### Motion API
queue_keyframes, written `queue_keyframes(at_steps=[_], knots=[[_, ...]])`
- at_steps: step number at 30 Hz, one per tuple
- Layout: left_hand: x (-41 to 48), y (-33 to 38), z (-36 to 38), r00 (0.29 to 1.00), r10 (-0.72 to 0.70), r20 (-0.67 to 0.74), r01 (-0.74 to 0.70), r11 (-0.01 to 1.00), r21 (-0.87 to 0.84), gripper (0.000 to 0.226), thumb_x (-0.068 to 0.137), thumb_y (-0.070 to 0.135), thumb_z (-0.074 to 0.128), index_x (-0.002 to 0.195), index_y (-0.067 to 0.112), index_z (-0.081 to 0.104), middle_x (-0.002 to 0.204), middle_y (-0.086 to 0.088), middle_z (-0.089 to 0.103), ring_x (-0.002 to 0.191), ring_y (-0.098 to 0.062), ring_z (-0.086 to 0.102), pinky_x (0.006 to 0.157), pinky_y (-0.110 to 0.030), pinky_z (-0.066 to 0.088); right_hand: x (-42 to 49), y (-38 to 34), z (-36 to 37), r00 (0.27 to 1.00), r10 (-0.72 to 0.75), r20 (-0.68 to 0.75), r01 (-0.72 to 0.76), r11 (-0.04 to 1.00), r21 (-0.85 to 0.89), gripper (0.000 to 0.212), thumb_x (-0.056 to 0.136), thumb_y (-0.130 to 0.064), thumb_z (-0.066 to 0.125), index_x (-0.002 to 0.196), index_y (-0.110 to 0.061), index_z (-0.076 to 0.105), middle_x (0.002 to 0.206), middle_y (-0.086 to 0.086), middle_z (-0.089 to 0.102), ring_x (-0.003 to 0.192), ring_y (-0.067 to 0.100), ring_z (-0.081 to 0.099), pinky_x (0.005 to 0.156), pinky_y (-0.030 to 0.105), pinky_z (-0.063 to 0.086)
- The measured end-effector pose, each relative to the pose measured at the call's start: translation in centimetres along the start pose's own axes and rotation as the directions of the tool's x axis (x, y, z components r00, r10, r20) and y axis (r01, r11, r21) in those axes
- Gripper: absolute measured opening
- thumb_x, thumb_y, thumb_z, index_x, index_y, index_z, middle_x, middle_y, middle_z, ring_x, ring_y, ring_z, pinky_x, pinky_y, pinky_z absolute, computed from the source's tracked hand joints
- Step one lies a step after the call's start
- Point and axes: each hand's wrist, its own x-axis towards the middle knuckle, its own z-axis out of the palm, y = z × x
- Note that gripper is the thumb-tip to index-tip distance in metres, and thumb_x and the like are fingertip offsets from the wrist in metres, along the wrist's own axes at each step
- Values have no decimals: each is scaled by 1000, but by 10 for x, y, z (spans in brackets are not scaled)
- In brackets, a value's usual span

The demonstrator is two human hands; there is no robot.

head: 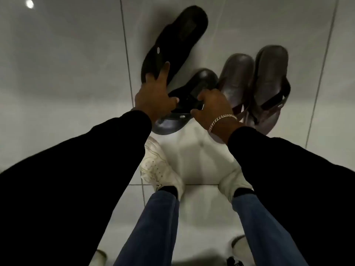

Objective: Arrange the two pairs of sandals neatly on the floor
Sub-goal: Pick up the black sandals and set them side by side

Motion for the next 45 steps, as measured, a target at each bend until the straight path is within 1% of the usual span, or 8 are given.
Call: queue_keyframes(at_steps=[9,12,15,21,33,38,42,45], knots=[[31,-12,39,974,76,-215,-52,992,114,90,82,23,70,152,32,15,137,-22,44,101,-39,62,82,-43,54,15,6,51,994,78,-78,-71,994,88,35,77,-17,65,110,-11,60,123,15,51,103,32,57,85,30,45],[39,-15,38,961,96,-261,-66,991,120,76,83,15,64,148,27,26,134,-22,48,97,-38,64,77,-36,52,17,1,53,989,68,-133,-48,988,146,34,77,-15,64,110,-9,60,124,13,51,105,29,57,92,33,47],[46,-16,31,941,93,-325,-41,986,165,58,85,18,60,140,19,41,138,-22,45,106,-41,60,84,-41,53,25,-6,49,982,53,-181,-23,985,169,34,76,-14,63,109,-9,61,123,11,53,104,27,56,92,31,46],[56,-27,14,927,33,-373,42,981,191,43,85,21,56,126,11,52,144,-22,41,118,-40,54,90,-45,52,54,-23,37,986,9,-168,20,985,172,31,74,-18,64,104,-11,63,112,10,61,89,16,54,76,18,36],[59,-84,-7,890,-167,-425,185,983,0,33,82,29,58,104,5,61,117,-22,59,98,-41,61,81,-43,53,93,-72,27,969,-213,-124,234,954,189,35,71,-16,68,106,-11,67,110,8,67,103,24,61,84,19,42],[60,-109,-23,853,-262,-451,247,965,-93,33,80,31,59,100,5,63,111,-21,63,96,-43,62,76,-43,52,103,-100,37,945,-319,-67,325,938,123,40,70,-23,70,109,-14,65,116,6,64,108,25,59,92,25,46],[60,-124,-34,840,-296,-456,267,955,-130,33,79,33,60,98,6,63,108,-20,65,93,-42,63,75,-43,53,93,-109,57,918,-397,-14,393,913,-105,46,69,-41,70,109,-19,65,128,2,57,117,32,50,92,39,49],[61,-132,-37,839,-306,-450,254,951,-174,33,81,37,61,94,7,64,107,-19,65,91,-40,64,75,-39,53,90,-111,76,934,-353,57,357,915,-187,48,74,-25,68,121,-19,59,151,5,34,134,37,31,102,42,43]])
